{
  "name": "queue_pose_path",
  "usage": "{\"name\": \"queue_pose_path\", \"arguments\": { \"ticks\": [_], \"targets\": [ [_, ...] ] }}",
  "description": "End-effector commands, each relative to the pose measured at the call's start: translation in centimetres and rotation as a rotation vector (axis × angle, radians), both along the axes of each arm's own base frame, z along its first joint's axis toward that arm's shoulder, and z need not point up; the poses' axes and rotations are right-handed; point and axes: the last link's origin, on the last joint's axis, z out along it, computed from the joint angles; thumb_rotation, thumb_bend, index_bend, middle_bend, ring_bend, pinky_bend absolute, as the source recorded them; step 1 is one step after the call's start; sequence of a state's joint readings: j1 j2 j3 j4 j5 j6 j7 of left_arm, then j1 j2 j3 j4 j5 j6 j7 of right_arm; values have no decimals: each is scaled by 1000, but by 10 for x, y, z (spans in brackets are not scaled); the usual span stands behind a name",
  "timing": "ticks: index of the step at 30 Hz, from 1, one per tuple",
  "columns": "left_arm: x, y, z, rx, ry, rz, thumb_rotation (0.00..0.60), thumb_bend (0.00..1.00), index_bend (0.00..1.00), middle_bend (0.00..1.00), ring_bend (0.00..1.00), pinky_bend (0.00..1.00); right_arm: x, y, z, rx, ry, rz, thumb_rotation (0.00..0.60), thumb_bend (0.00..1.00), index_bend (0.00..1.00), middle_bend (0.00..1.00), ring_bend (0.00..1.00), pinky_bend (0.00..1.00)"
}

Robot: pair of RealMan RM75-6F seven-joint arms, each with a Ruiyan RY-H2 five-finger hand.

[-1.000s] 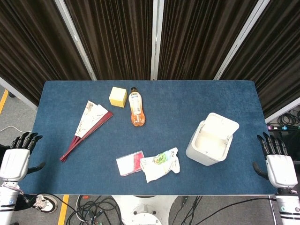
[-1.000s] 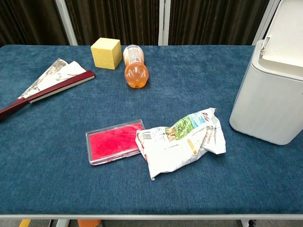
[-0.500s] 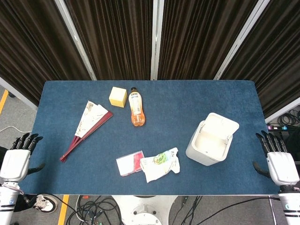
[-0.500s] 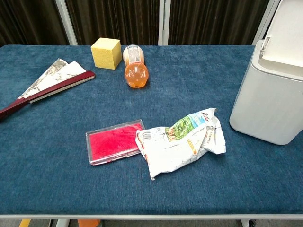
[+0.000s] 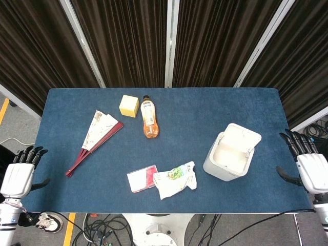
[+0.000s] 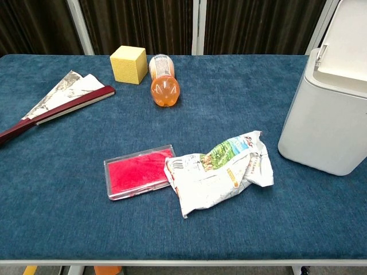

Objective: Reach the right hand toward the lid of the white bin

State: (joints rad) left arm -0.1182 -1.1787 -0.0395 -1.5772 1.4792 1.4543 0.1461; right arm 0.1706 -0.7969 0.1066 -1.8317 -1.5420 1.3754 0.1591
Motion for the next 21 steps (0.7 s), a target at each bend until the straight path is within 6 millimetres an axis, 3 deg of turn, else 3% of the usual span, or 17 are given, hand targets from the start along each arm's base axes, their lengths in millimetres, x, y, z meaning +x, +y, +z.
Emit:
{"name": "queue_pose_path", "arguments": {
  "ticks": [1, 3, 5, 11, 21],
  "targets": [
    [1, 1, -1, -5, 2, -5, 600, 79, 185, 153, 78, 162, 13, -10, 13, 20, -92, 34, 600, 723, 0, 0, 0, 0],
    [2, 3, -2, -10, 3, -8, 600, 79, 185, 153, 78, 162, 14, -17, 14, 54, -136, 35, 600, 908, 0, 0, 0, 0],
    [3, 4, -3, -12, 4, -10, 600, 80, 185, 153, 79, 162, 15, -24, 9, 110, -215, 20, 600, 988, 0, 0, 0, 0],
    [2, 4, -4, -15, 10, -6, 600, 80, 185, 153, 78, 162, 11, -50, -3, 249, -545, -41, 600, 1000, 0, 0, 0, 0],
    [-1, 4, -3, -15, 12, 4, 600, 80, 185, 153, 79, 162, 17, -75, -21, 410, -826, -62, 600, 1000, 0, 0, 0, 0]
  ]
}}
